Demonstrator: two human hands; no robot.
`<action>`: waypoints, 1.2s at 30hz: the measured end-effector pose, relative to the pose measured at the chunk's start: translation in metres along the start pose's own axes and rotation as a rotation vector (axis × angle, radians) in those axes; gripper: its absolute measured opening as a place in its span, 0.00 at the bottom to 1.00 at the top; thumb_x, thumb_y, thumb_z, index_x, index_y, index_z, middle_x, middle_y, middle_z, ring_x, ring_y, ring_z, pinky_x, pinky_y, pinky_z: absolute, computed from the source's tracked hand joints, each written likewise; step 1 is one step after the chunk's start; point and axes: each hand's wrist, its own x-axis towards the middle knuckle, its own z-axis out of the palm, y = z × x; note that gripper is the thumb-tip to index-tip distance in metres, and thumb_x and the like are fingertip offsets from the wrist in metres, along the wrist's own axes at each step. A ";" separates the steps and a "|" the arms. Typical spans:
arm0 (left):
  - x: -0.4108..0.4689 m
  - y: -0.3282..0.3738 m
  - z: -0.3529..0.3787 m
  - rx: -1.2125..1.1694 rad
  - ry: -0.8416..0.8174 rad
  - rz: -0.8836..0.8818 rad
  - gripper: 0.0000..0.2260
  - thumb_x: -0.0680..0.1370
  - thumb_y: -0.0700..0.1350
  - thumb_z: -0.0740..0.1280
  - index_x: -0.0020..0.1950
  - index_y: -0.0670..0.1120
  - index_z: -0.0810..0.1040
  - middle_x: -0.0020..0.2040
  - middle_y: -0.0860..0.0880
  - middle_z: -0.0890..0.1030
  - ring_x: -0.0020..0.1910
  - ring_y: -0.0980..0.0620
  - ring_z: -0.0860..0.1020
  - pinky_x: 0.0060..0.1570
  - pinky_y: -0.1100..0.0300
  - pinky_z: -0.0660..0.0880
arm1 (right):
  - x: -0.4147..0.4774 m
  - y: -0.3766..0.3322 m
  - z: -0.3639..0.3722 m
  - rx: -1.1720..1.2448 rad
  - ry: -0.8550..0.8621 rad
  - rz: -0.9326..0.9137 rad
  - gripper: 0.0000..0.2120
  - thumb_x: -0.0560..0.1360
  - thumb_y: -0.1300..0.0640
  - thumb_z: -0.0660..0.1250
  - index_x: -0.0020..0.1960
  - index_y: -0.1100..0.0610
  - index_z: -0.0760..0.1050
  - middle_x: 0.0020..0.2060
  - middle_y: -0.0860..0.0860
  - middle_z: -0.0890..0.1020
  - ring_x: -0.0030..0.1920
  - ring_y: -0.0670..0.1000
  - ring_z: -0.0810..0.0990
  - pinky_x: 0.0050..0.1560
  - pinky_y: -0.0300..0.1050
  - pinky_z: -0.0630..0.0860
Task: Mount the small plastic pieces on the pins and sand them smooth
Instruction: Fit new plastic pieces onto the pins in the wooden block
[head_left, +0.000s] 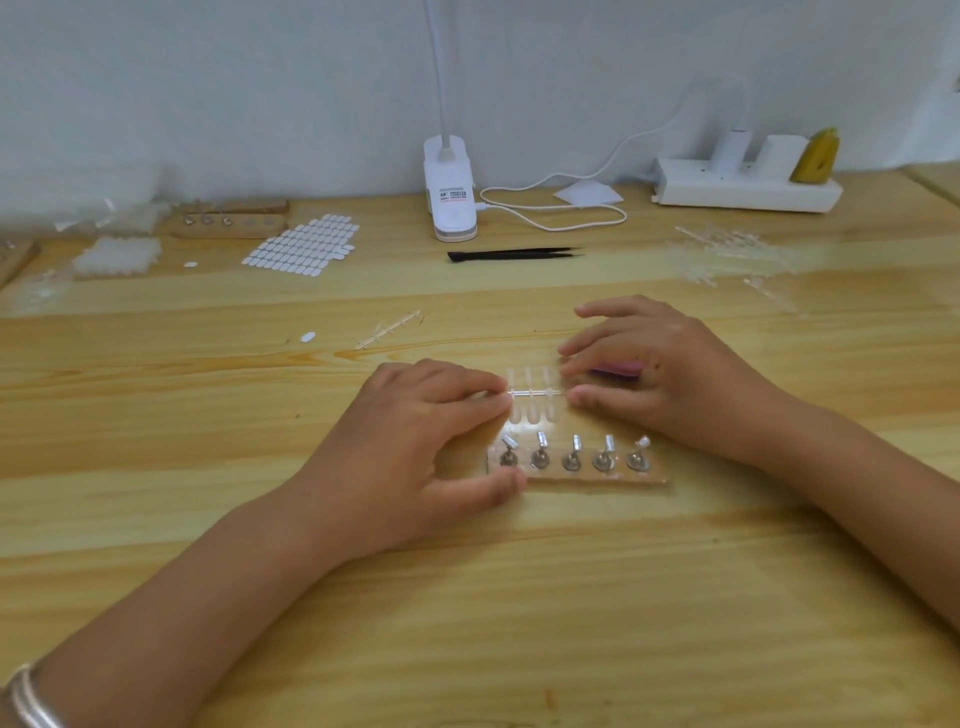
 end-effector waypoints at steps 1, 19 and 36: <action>0.000 0.000 0.000 0.001 0.002 -0.004 0.29 0.72 0.68 0.61 0.65 0.52 0.80 0.65 0.58 0.77 0.65 0.57 0.72 0.64 0.55 0.64 | 0.000 -0.001 -0.001 0.048 -0.014 0.031 0.05 0.71 0.56 0.78 0.46 0.54 0.86 0.49 0.44 0.86 0.67 0.45 0.74 0.67 0.50 0.72; 0.001 -0.004 0.003 -0.187 0.061 -0.070 0.28 0.67 0.66 0.69 0.65 0.57 0.77 0.60 0.64 0.78 0.60 0.62 0.73 0.62 0.52 0.66 | 0.002 -0.053 -0.012 0.264 -0.075 -0.146 0.12 0.68 0.50 0.79 0.47 0.55 0.85 0.44 0.45 0.83 0.47 0.44 0.82 0.50 0.34 0.75; 0.001 -0.003 0.003 -0.236 0.038 -0.127 0.32 0.63 0.62 0.74 0.65 0.60 0.69 0.57 0.66 0.75 0.61 0.66 0.71 0.63 0.65 0.59 | 0.006 -0.055 0.007 0.189 -0.160 -0.175 0.10 0.69 0.51 0.76 0.48 0.54 0.85 0.43 0.50 0.83 0.46 0.49 0.82 0.48 0.53 0.79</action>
